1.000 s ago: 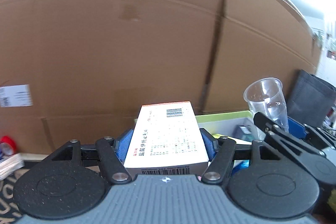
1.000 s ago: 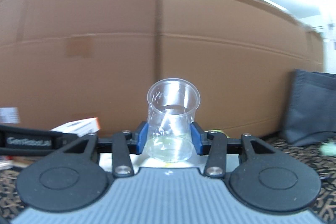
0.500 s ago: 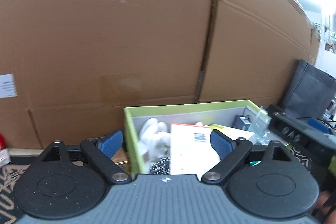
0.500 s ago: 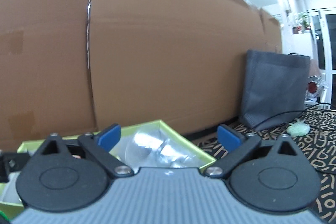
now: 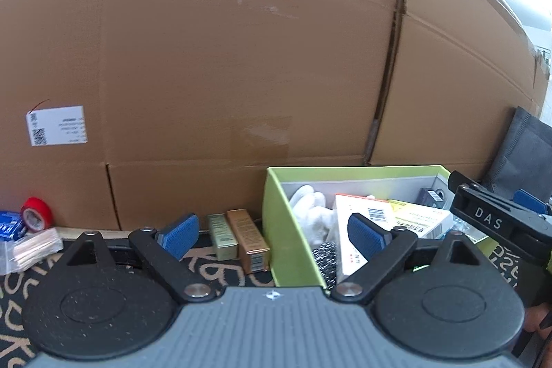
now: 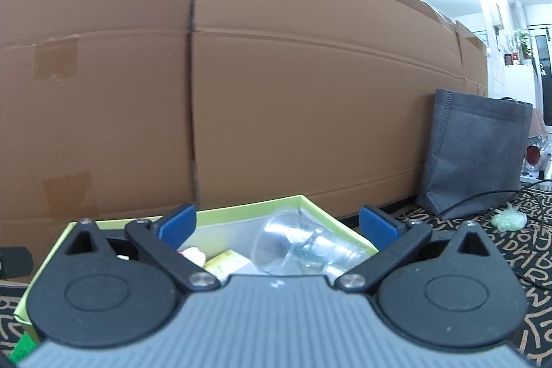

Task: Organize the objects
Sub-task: 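Grasp the bag of sticks with the left tool while the right tool grasps the green box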

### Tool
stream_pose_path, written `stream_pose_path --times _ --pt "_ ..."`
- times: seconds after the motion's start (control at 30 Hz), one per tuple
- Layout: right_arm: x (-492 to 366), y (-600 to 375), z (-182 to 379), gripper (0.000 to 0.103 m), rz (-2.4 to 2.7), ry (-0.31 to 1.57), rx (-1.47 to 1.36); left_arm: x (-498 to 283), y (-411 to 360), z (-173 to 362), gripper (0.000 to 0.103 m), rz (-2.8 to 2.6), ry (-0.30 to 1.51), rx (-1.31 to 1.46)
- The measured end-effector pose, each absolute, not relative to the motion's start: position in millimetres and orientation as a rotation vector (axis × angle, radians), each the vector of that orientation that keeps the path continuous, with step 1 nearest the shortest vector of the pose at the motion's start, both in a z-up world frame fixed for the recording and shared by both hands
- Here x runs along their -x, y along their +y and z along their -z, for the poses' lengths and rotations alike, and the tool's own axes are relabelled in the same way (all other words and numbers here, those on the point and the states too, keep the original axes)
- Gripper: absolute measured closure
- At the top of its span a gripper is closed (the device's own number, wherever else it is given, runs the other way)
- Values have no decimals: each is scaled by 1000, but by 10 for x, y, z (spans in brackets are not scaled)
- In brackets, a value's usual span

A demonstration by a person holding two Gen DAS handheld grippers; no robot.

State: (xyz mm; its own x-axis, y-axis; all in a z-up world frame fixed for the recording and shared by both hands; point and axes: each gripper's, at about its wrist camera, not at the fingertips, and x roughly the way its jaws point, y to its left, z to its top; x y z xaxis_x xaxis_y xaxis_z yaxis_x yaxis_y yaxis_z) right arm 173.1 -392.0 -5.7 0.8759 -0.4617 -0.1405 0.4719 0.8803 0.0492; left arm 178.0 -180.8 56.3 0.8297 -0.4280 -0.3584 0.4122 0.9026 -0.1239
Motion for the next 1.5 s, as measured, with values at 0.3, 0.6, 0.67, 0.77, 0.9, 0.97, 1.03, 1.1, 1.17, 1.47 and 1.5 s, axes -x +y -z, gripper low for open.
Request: stream_pose_path --times 0.3,0.6,0.67,0.77,0.9,0.97,1.03,1.1,1.17,1.47,1.5 --pt "-1664 -3633 -53 0 362 96 -60 -1701 -1452 -569 6 380 401 50" --pt "-1636 -3189 -62 0 189 80 26 -1700 -902 -464 6 256 408 51" --pt "-1625 -3075 -41 0 119 82 25 -1752 -747 -389 6 214 428 80" --pt "-1628 -2900 -8 0 -4 123 21 -1845 -492 -224 6 162 461 118" --pt "-1607 -2604 45 0 -128 178 69 -2036 -204 -69 6 83 487 96" --pt "-1576 -2451 88 0 -161 197 113 -2128 -42 -52 6 36 489 84" --pt "-1520 -2339 123 0 -175 226 148 -2174 160 -51 6 -2 498 131" --pt "-1419 -2285 151 0 -175 247 170 -2233 338 -64 6 11 515 211" --pt "-1318 -2270 190 0 -163 283 176 -2272 416 -61 6 19 528 257" --pt "-1476 -2590 518 0 -141 611 23 -2687 210 -21 6 90 555 89" --pt "-1543 -2576 525 0 -137 625 18 -2763 186 2 6 82 568 61"
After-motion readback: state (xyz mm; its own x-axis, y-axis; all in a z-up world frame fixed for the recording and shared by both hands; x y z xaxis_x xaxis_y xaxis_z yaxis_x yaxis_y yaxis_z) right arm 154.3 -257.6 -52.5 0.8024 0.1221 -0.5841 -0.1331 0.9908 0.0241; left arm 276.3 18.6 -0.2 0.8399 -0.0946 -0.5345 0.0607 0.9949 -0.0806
